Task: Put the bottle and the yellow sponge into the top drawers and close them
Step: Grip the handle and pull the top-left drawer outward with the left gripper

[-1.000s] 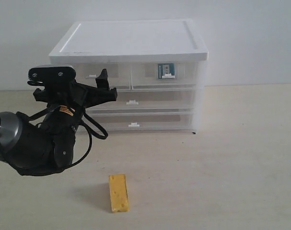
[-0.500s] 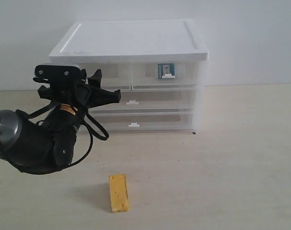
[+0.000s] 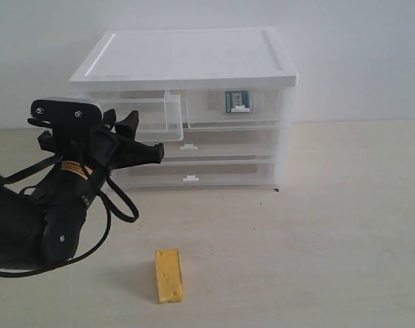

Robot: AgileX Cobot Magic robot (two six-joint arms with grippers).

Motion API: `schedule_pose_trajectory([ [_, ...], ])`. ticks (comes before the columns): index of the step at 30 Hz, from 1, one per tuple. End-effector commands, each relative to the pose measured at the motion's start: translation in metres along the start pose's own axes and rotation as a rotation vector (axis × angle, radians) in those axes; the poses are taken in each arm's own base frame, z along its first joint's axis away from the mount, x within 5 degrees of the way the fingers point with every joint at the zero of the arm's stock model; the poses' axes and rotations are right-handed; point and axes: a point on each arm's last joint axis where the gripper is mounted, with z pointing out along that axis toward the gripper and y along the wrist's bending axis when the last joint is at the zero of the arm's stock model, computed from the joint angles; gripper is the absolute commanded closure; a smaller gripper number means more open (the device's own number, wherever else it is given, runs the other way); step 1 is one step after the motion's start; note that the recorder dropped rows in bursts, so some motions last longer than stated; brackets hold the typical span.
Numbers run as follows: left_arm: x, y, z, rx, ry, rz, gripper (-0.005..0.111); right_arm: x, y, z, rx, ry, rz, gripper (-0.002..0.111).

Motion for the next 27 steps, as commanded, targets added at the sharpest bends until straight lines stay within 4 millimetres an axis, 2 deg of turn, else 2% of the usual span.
schedule_pose_trajectory([
  [1, -0.014, 0.000, -0.020, -0.032, -0.056, -0.017, 0.102, 0.001, 0.000, 0.000, 0.000, -0.010, -0.008, 0.108],
  [15, -0.024, -0.008, -0.070, 0.007, -0.033, -0.043, 0.102, 0.001, 0.000, 0.000, 0.000, -0.010, -0.008, 0.108],
  [20, -0.024, -0.008, -0.080, -0.008, -0.017, -0.061, 0.102, 0.001, 0.000, 0.000, 0.000, -0.010, -0.008, 0.108],
  [27, -0.023, -0.021, -0.089, 0.019, 0.000, -0.054, 0.102, 0.001, 0.000, 0.000, 0.000, -0.010, -0.006, 0.108],
])
